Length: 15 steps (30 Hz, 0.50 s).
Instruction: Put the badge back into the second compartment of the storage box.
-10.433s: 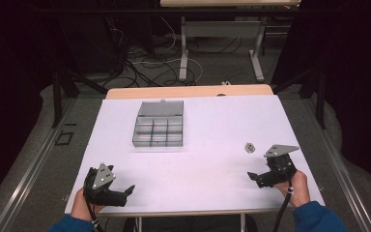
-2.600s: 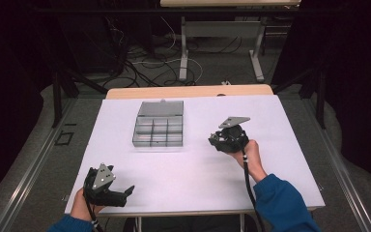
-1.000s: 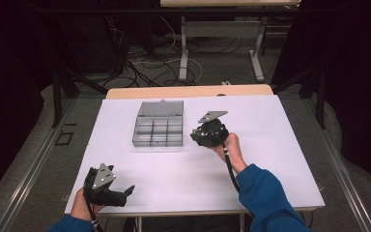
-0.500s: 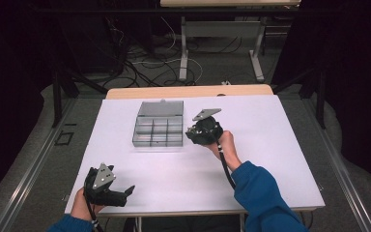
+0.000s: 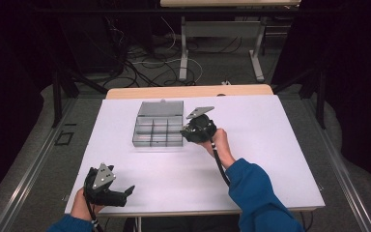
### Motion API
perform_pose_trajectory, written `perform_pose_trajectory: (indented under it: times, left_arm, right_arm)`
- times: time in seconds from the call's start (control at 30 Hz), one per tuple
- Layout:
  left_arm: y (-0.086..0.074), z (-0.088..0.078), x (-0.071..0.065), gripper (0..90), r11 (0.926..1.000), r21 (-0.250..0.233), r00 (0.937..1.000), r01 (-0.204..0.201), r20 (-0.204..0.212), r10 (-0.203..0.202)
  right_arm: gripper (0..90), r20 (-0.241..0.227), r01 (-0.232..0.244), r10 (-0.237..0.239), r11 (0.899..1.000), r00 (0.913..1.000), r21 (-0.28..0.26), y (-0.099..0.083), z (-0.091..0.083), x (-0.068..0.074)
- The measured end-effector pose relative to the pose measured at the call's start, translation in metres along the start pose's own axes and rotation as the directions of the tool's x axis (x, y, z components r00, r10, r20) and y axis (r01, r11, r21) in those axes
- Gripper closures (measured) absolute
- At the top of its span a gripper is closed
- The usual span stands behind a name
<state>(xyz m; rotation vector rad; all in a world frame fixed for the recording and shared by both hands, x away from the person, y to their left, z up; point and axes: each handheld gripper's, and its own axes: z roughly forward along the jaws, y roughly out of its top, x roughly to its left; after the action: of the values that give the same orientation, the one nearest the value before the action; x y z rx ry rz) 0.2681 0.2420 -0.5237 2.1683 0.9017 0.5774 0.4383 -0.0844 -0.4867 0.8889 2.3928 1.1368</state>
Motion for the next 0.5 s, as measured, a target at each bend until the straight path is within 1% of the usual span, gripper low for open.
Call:
perform_pose_trajectory:
  times: [0.03, 0.07, 0.1, 0.13, 0.2, 0.23, 0.27, 0.3, 0.33, 0.37, 0.4, 0.43, 0.47, 0.5]
  left_arm:
    - [0.000, 0.000, 0.000, 0.9, 1.0000, 0.001, 1.0000, 0.000, 0.000, 0.000]
    - [0.000, 0.000, 0.000, 0.8, 1.0000, 0.001, 1.0000, -0.005, -0.002, 0.005]
    - [0.000, 0.000, 0.000, 0.9, 1.0000, 0.001, 1.0000, -0.001, 0.000, 0.001]
    - [0.000, 0.000, 0.000, 0.9, 1.0000, 0.000, 1.0000, 0.000, 0.001, 0.000]
    - [0.000, 0.000, 0.000, 0.9, 1.0000, 0.000, 1.0000, -0.003, -0.003, 0.003]
    - [0.000, 0.000, 0.000, 0.9, 1.0000, 0.001, 1.0000, -0.003, -0.003, 0.003]
    - [0.000, 0.000, 0.000, 0.9, 1.0000, 0.000, 1.0000, -0.002, -0.002, 0.002]
    - [0.000, 0.000, 0.001, 0.9, 1.0000, 0.000, 1.0000, -0.007, -0.006, 0.007]
    - [0.000, 0.000, 0.001, 0.9, 1.0000, 0.000, 1.0000, -0.006, -0.005, 0.006]
    - [0.000, 0.000, 0.001, 0.9, 1.0000, 0.000, 1.0000, -0.006, -0.005, 0.006]
    - [0.000, 0.000, 0.001, 0.9, 1.0000, 0.000, 1.0000, -0.005, -0.005, 0.005]
    - [0.000, 0.000, 0.001, 0.9, 1.0000, 0.000, 1.0000, -0.005, -0.005, 0.005]
    - [0.000, 0.000, 0.001, 0.9, 1.0000, 0.000, 1.0000, -0.005, -0.005, 0.005]
    - [0.000, 0.000, 0.001, 0.9, 1.0000, 0.000, 1.0000, -0.005, -0.002, 0.005]
  right_arm:
    - [57.2, -0.002, 0.005, -0.005, 1.000, 1.0000, 0.005, 0.001, 0.001, 0.000]
    - [57.2, 0.002, -0.004, 0.004, 1.000, 1.0000, 0.000, 0.001, 0.002, 0.001]
    - [57.2, 0.000, 0.006, -0.006, 1.000, 1.0000, 0.014, 0.002, 0.002, 0.001]
    - [57.3, 0.003, 0.005, -0.005, 1.000, 1.0000, -0.004, 0.002, 0.004, 0.001]
    - [57.3, -0.004, 0.005, -0.005, 1.000, 1.0000, 0.012, 0.004, 0.006, 0.002]
    - [57.3, -0.002, -0.005, 0.005, 1.000, 1.0000, 0.005, 0.004, 0.007, 0.003]
    - [57.3, -0.002, 0.006, -0.006, 1.000, 1.0000, 0.001, 0.004, 0.008, 0.003]
    - [57.3, -0.005, -0.008, 0.008, 1.000, 1.0000, 0.007, 0.004, 0.009, 0.004]
    - [57.2, -0.012, 0.010, -0.010, 1.000, 0.9999, 0.016, 0.005, 0.009, 0.002]
    - [57.3, -0.003, 0.006, -0.006, 1.000, 1.0000, -0.005, 0.005, 0.011, 0.003]
    - [57.3, -0.004, 0.005, -0.005, 1.000, 1.0000, 0.000, 0.006, 0.011, 0.003]
    - [57.2, -0.010, 0.005, -0.005, 1.000, 0.9999, -0.014, 0.006, 0.013, 0.003]
    - [57.3, -0.005, 0.001, -0.001, 1.000, 1.0000, 0.003, 0.007, 0.013, 0.004]
    - [57.3, -0.013, 0.003, -0.003, 1.000, 0.9999, 0.019, 0.008, 0.013, 0.004]
